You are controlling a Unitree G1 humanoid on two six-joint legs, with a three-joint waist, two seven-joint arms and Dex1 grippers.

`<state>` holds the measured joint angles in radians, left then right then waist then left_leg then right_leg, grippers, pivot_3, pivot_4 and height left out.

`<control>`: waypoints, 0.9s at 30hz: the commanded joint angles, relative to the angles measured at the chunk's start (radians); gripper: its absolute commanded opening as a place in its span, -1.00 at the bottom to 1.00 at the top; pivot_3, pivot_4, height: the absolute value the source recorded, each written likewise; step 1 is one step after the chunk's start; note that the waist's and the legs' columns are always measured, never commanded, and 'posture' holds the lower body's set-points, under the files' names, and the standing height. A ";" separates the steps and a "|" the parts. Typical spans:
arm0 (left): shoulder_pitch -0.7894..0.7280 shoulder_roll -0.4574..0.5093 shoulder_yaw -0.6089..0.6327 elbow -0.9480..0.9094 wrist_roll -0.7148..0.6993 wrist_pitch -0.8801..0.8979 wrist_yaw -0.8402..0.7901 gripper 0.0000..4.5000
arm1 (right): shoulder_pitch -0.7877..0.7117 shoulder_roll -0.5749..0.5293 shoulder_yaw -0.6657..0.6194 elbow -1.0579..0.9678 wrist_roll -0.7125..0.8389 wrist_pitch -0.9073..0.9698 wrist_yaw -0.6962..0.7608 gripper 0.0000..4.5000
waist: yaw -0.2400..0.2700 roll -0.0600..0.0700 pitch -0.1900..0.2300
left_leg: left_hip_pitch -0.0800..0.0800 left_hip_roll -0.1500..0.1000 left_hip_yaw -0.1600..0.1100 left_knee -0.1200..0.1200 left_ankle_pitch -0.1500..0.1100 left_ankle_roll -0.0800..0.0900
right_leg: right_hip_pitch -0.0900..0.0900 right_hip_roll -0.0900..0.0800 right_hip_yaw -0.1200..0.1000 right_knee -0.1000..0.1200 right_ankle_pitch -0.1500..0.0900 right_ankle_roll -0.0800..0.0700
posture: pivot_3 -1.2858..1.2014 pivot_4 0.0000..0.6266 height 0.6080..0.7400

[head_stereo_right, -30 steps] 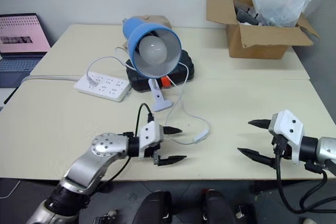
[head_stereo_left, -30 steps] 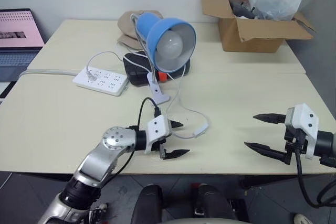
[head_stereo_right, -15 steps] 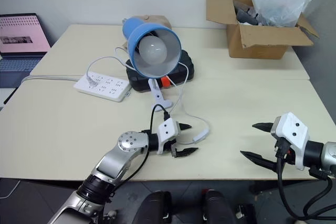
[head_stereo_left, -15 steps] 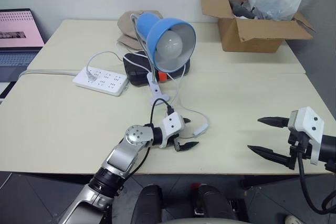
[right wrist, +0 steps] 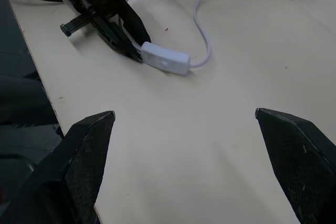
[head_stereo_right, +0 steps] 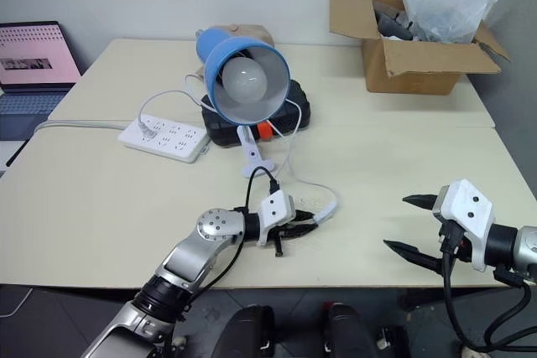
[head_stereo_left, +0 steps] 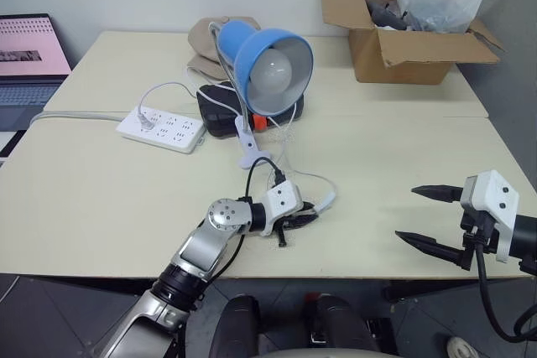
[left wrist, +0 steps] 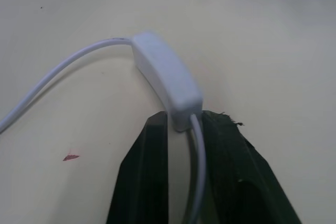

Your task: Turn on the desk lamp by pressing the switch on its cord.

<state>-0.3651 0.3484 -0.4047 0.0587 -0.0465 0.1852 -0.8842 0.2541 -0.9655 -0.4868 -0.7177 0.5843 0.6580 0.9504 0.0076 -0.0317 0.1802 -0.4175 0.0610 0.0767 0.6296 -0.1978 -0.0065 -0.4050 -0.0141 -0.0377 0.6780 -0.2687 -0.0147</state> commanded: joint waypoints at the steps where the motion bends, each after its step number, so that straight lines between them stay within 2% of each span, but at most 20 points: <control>1: -0.022 -0.013 0.010 -0.004 0.009 -0.021 0.013 -0.84 | -0.011 0.004 0.004 -0.017 -0.009 -0.023 -0.014 1.00 | 0.000 0.000 0.000 | 0.000 0.000 0.000 0.000 0.000 0.000 | 0.000 0.000 0.000 0.000 0.000 0.000 | 0.03 -0.52 1.00; 8: -0.022 -0.006 0.031 -0.014 0.000 -0.002 0.024 -0.84 | -0.013 0.007 0.019 -0.011 -0.017 -0.036 -0.018 1.00 | 0.000 0.000 0.000 | 0.000 0.000 0.000 0.000 0.000 0.000 | 0.000 0.000 0.000 0.000 0.000 0.000 | 0.03 -0.52 1.00; 10: -0.026 0.008 0.051 -0.023 -0.022 0.013 0.007 -0.52 | -0.013 0.008 0.023 -0.009 -0.017 -0.039 -0.019 1.00 | 0.000 0.000 0.000 | 0.000 0.000 0.000 0.000 0.000 0.000 | 0.000 0.000 0.000 0.000 0.000 0.000 | 0.03 -0.52 1.00; 15: -0.031 0.046 0.066 -0.048 -0.049 0.020 -0.046 -0.07 | -0.015 0.008 0.030 -0.005 -0.017 -0.043 -0.021 1.00 | -0.001 0.000 0.000 | 0.000 0.000 0.000 0.000 0.000 0.000 | 0.000 0.001 0.000 0.000 0.000 0.000 | 0.03 -0.52 1.00; 18: -0.038 0.034 0.075 -0.077 -0.071 0.030 -0.053 0.18 | -0.019 0.008 0.039 -0.005 -0.018 -0.043 -0.026 1.00 | 0.000 0.000 0.000 | 0.000 0.000 0.000 0.000 0.000 0.000 | 0.000 0.000 0.000 0.000 0.000 0.000 | 0.03 -0.52 1.00; 27: -0.052 -0.023 0.047 -0.048 -0.035 0.072 -0.003 0.18 | -0.037 0.004 0.057 -0.003 -0.016 -0.038 -0.035 1.00 | -0.002 0.000 0.000 | 0.000 0.000 -0.001 0.000 0.000 0.000 | 0.000 0.001 0.000 0.000 0.000 0.000 | 0.03 -0.52 1.00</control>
<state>-0.3957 0.3407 -0.3489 0.0051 -0.0970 0.2603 -0.9122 0.2258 -0.9597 -0.4163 -0.7117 0.5698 0.6299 0.9196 0.0056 -0.0317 0.1801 -0.4177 0.0611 0.0757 0.6298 -0.1978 -0.0066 -0.4049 -0.0135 -0.0380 0.6782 -0.2687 -0.0146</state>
